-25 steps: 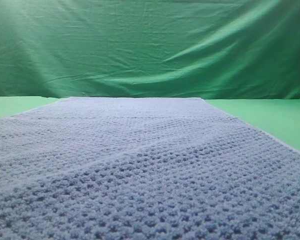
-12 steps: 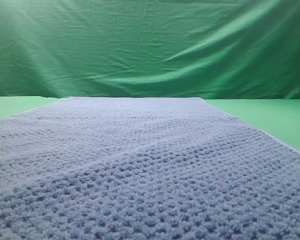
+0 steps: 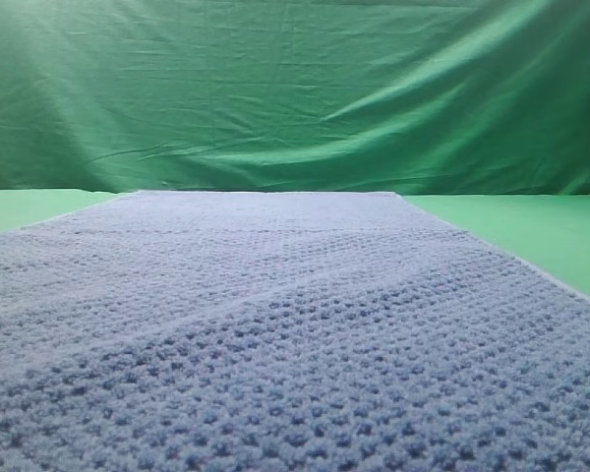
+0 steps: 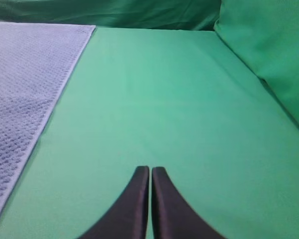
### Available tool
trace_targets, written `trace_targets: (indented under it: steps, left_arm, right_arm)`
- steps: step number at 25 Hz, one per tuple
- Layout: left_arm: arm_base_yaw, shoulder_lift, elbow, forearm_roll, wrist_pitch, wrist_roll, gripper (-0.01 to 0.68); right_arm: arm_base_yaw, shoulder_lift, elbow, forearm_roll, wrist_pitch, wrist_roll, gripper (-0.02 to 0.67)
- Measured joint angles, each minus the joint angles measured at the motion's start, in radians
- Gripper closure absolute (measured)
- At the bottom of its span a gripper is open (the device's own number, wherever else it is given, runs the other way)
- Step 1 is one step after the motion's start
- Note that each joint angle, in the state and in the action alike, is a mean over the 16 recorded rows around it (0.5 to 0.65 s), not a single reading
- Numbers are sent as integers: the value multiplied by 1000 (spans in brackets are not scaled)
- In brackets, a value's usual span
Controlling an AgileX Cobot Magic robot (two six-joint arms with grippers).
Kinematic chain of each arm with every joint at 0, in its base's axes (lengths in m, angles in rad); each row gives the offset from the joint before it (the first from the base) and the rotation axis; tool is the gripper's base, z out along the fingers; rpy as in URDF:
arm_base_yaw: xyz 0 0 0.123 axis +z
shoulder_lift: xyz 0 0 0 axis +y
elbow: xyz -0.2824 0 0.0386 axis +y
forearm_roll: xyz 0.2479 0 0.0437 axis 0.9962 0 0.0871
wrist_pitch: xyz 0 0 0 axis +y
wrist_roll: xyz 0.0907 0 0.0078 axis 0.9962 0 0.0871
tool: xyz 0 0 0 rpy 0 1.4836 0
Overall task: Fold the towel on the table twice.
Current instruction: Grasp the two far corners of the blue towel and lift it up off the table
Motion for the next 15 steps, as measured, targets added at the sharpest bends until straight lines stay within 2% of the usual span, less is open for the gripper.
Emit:
trace_targets:
  steps: [11, 15]
  left_arm:
    - [0, 0, 2, -236, -266, 0, 673]
    - [0, 0, -16, -267, -292, 0, 673]
  right_arm:
    - [0, 0, 5, 58, -273, 11, 649]
    - [0, 0, -19, 60, -314, 23, 649]
